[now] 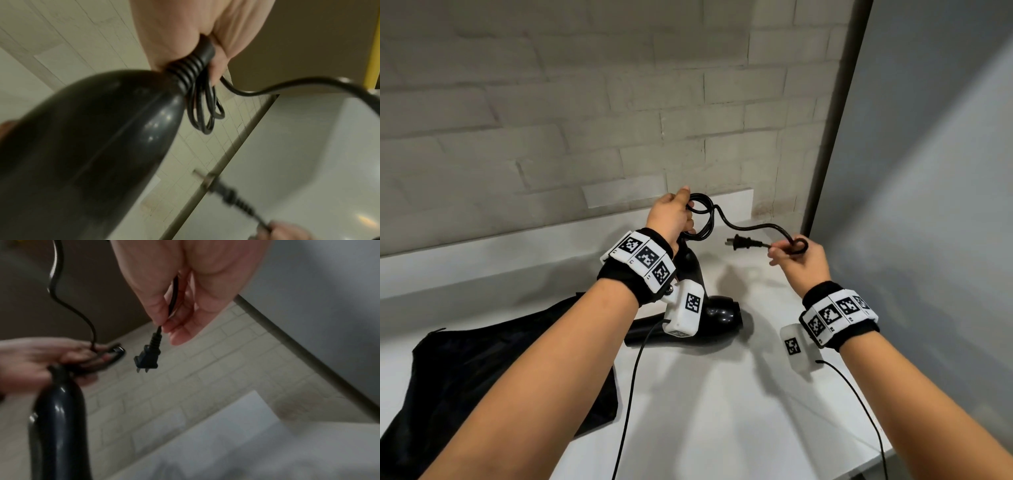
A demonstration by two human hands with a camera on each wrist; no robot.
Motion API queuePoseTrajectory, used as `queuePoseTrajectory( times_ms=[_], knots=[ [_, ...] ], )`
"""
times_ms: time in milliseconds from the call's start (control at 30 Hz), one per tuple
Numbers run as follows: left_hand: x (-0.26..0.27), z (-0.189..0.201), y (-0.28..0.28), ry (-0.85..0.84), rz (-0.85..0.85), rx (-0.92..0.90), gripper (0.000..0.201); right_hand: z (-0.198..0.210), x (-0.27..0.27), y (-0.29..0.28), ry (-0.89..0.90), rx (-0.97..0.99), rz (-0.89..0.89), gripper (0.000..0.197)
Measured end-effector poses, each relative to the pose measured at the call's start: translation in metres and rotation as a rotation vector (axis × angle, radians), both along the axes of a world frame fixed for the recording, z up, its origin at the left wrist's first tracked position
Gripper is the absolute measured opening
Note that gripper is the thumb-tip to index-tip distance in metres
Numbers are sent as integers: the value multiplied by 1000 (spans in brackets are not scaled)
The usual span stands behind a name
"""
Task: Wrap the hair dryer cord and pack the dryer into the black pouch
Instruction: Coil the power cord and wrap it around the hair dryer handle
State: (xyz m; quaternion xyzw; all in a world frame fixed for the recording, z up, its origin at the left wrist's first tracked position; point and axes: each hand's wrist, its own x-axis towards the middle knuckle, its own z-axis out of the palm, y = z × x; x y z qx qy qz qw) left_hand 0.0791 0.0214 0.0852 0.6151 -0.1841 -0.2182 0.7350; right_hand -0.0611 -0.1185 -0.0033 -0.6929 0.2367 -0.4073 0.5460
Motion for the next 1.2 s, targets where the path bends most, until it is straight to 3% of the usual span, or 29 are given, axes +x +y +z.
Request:
queuePoseTrajectory(
  times_ms=[100,200,400,633,733,867,933,1200],
  knots=[
    [-1,0,0,-24,3,16,27,27,5,11,-150,-63,49,33],
    [-1,-1,0,-40,5,27,28,43,11,24,-213,-110,55,19],
    [-3,-2,-1,-84,13,52,30,52,25,40,-174,-389,27,4],
    [-9,-2,-3,-197,-9,121,30,57,40,55,-10,-707,72,7],
    [-13,0,-2,-166,-69,95,29,59,46,59,13,-504,141,18],
    [-17,4,4,-115,-105,65,26,50,59,52,15,-296,106,40],
    [-14,2,6,-99,-124,77,23,50,62,55,20,-217,195,45],
    [-8,1,11,-37,-161,81,32,46,69,56,-10,-18,445,16]
  ],
)
